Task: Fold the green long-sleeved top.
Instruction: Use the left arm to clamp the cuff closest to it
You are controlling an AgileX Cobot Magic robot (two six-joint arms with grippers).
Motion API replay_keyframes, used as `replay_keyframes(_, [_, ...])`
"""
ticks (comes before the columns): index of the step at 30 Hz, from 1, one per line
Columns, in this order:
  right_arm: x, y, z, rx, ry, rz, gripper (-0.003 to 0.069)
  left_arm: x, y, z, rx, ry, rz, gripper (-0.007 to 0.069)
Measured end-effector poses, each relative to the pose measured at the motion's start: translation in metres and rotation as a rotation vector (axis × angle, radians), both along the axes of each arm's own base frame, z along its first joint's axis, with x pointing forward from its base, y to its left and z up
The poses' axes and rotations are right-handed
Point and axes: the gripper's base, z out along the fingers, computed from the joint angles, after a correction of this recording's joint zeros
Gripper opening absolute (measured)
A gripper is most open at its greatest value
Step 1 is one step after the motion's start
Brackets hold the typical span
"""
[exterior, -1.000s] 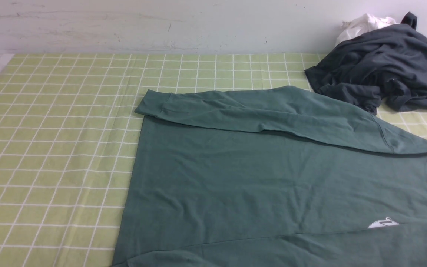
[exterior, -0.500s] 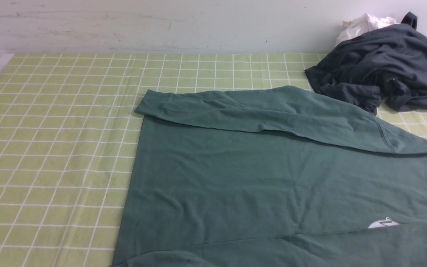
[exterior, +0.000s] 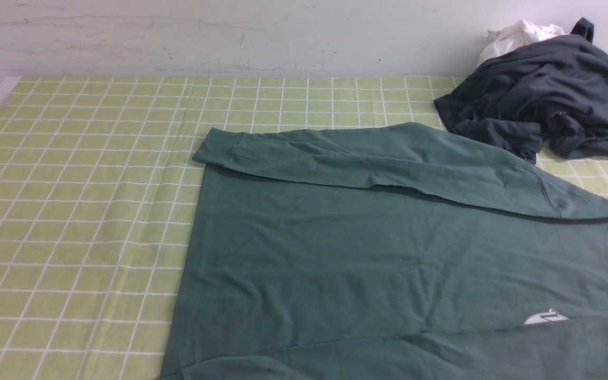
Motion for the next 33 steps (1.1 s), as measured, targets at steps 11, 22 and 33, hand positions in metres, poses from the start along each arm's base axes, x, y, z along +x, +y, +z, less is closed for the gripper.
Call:
replay_keyframes(11, [0.065, -0.012, -0.041, 0.014, 0.973, -0.109, -0.001, 0.084, -0.037, -0.113, 0.026, 1.237, -0.281, -0.0004])
replay_keyframes(22, [0.107, 0.047, -0.095, -0.209, 1.375, 0.395, -0.001, 0.121, -0.065, -0.194, 0.155, 1.582, -0.481, 0.0015])
replay_keyframes(33, [0.117, 0.056, -0.094, -0.148, 1.31, 0.454, -0.001, 0.148, -0.07, -0.254, 0.073, 1.803, -0.419, 0.0417])
